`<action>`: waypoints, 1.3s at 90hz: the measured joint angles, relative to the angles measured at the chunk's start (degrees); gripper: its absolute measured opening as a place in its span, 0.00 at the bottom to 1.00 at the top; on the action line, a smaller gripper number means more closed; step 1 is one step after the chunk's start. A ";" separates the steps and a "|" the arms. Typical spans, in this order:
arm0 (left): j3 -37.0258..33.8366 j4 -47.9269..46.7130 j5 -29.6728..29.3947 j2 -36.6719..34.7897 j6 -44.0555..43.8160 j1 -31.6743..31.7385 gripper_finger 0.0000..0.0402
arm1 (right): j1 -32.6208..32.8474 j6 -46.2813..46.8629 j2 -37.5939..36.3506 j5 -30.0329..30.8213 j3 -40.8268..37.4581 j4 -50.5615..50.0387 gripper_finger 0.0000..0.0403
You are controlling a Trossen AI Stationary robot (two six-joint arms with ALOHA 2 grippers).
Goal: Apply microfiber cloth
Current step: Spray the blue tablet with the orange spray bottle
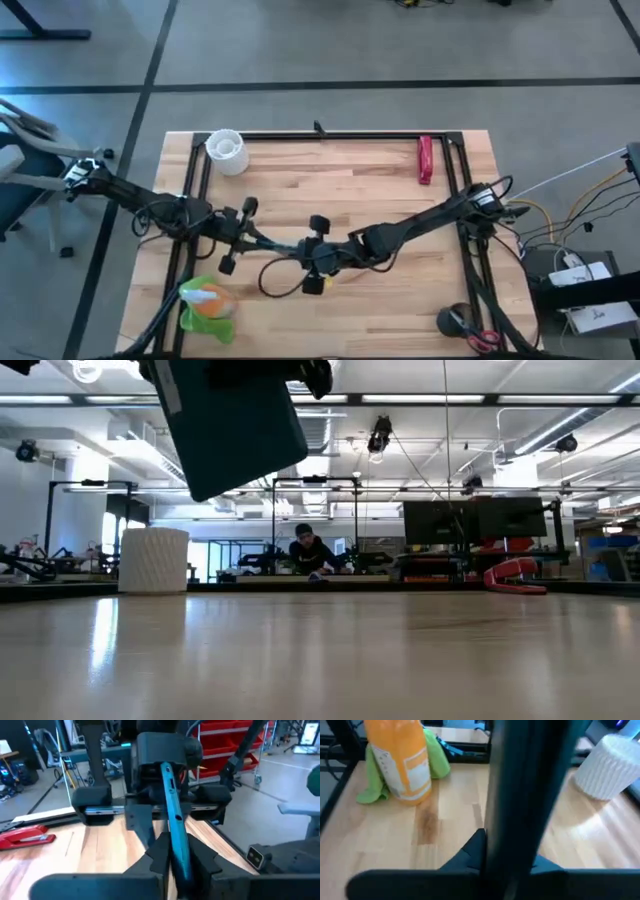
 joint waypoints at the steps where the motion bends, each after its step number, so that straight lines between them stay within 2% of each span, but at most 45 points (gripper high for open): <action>1: 0.29 -0.59 0.09 -0.07 -0.13 0.00 0.13 | 0.07 -0.23 0.00 0.39 0.00 -0.19 0.03; 8: 3.07 -6.04 0.91 -0.53 -1.29 -0.04 0.22 | 0.63 -1.71 -0.02 2.32 0.00 -3.12 0.02; 16: 8.11 -16.85 1.95 -0.55 -3.12 -0.13 0.31 | 1.43 -2.06 -0.60 5.58 -0.07 -9.76 0.02; 26: 15.07 -29.65 3.54 0.47 -9.92 -1.00 0.39 | 2.07 0.86 -2.40 9.79 -0.07 -19.69 0.01; 37: 21.02 -39.71 4.35 2.87 -14.48 -3.88 0.42 | 2.57 6.75 -2.93 10.94 -0.08 -30.76 0.01; 48: 26.44 -44.25 4.62 6.37 -18.64 -7.85 0.40 | 2.85 12.53 -2.86 11.44 -0.66 -38.44 0.01; 62: 34.28 -49.67 7.12 11.50 -28.08 -13.99 0.36 | 2.50 15.22 -2.72 12.91 -2.20 -39.12 0.01; 86: 47.56 -68.78 7.33 19.52 -49.02 -23.55 0.28 | 2.61 15.34 -2.71 13.99 -2.29 -34.65 0.01; 104: 49.94 -71.12 7.40 22.02 -58.05 -30.11 0.28 | 2.74 15.56 -2.71 13.53 -2.29 -33.82 0.01; 117: 50.03 -72.23 6.84 21.84 -62.86 -32.50 0.29 | 2.91 15.70 -2.71 13.33 -2.31 -33.83 0.01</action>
